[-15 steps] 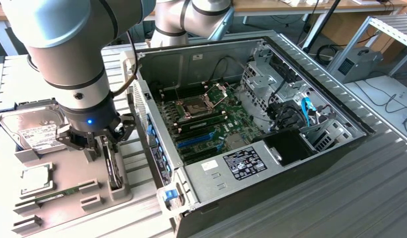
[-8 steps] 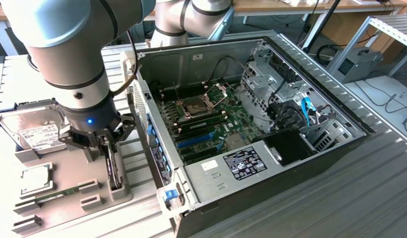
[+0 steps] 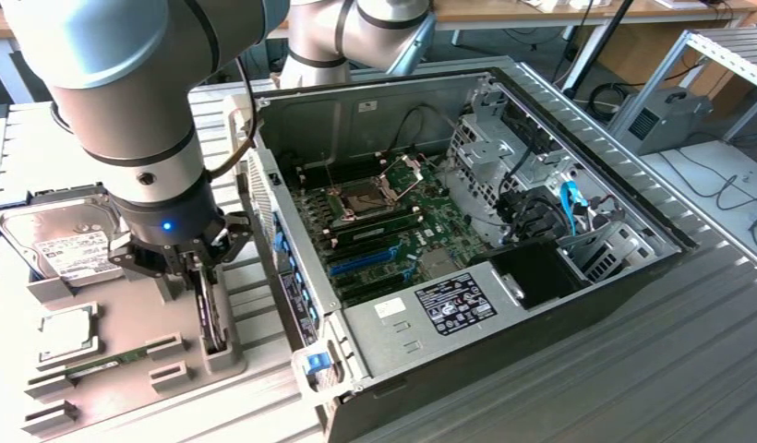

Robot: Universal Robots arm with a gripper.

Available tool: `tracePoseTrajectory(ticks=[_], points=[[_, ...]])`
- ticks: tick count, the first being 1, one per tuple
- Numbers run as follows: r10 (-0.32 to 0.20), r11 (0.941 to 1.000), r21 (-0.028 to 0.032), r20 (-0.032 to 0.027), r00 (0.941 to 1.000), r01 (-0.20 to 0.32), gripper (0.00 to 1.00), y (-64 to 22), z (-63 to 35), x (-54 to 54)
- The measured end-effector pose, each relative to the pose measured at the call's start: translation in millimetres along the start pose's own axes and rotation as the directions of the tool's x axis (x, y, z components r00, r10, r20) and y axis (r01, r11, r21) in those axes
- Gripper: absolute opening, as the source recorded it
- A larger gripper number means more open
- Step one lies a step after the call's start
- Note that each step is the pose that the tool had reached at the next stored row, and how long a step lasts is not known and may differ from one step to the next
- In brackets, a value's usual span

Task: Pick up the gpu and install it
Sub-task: 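Pick up the gpu and move the gpu toward the slot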

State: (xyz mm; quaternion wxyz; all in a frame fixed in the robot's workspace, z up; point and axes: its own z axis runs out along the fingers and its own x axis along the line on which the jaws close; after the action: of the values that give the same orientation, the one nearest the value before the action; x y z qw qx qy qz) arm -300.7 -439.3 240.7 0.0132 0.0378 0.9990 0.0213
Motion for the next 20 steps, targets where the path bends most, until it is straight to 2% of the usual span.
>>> tracePoseTrajectory(ticks=[13,20], points=[[0.000,1.0000,0.0014,0.0002,1.0000,0.000,0.28,0.2,-5.0,-0.1],[0.000,1.0000,0.0052,0.0004,1.0000,0.000,0.28,0.4,-8.7,-0.2]])
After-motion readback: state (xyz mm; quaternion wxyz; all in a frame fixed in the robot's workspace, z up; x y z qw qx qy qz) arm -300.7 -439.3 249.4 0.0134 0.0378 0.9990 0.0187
